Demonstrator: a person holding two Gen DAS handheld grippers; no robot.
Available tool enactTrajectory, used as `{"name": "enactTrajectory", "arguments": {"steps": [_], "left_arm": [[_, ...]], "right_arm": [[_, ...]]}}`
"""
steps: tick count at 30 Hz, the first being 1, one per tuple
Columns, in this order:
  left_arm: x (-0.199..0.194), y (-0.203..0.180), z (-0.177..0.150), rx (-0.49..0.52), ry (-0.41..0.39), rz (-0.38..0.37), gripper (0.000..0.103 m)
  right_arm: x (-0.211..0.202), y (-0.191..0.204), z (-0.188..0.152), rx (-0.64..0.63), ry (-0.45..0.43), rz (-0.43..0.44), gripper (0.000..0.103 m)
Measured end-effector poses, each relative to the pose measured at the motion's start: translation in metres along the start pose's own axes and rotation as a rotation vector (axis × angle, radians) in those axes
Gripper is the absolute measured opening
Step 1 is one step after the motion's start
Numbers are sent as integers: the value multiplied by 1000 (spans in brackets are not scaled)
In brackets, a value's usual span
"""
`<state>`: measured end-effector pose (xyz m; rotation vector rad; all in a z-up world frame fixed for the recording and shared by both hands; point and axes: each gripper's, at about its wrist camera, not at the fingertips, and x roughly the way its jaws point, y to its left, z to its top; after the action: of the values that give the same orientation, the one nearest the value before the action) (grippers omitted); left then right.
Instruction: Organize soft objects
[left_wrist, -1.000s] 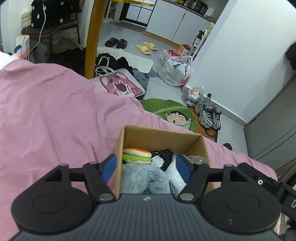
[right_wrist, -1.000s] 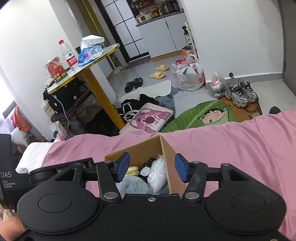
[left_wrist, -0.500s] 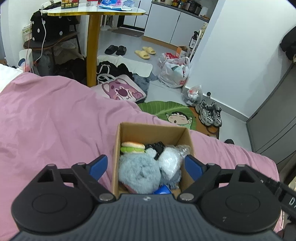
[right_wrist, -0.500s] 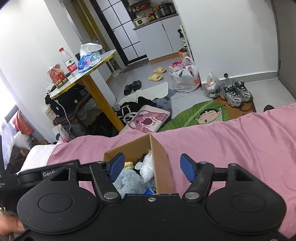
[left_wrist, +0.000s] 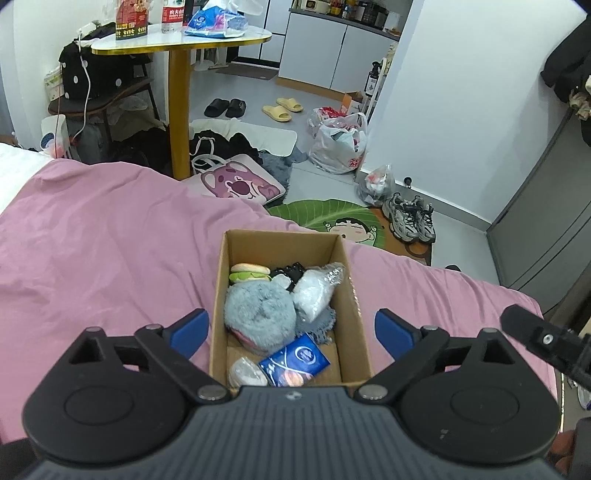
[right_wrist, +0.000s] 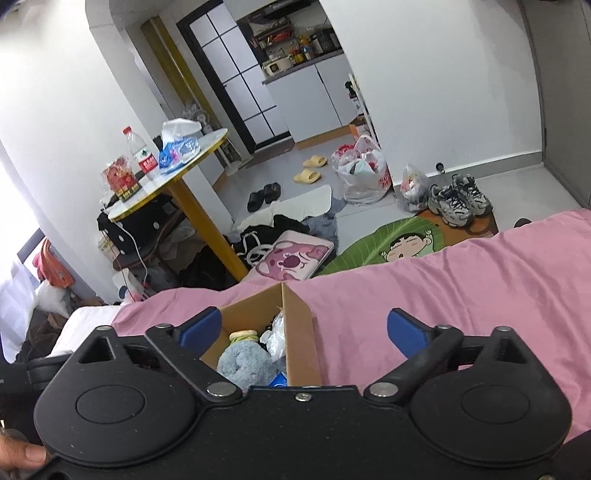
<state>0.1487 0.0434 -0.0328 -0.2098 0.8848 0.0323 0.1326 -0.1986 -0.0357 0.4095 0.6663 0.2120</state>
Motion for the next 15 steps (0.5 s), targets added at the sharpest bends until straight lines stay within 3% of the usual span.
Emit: {"name": "enactTrajectory", "arguments": {"steps": [15], "left_arm": [[-45, -18, -27, 14, -7, 25, 103]], "right_arm": [[-37, -13, -4, -31, 12, 1, 103]]}}
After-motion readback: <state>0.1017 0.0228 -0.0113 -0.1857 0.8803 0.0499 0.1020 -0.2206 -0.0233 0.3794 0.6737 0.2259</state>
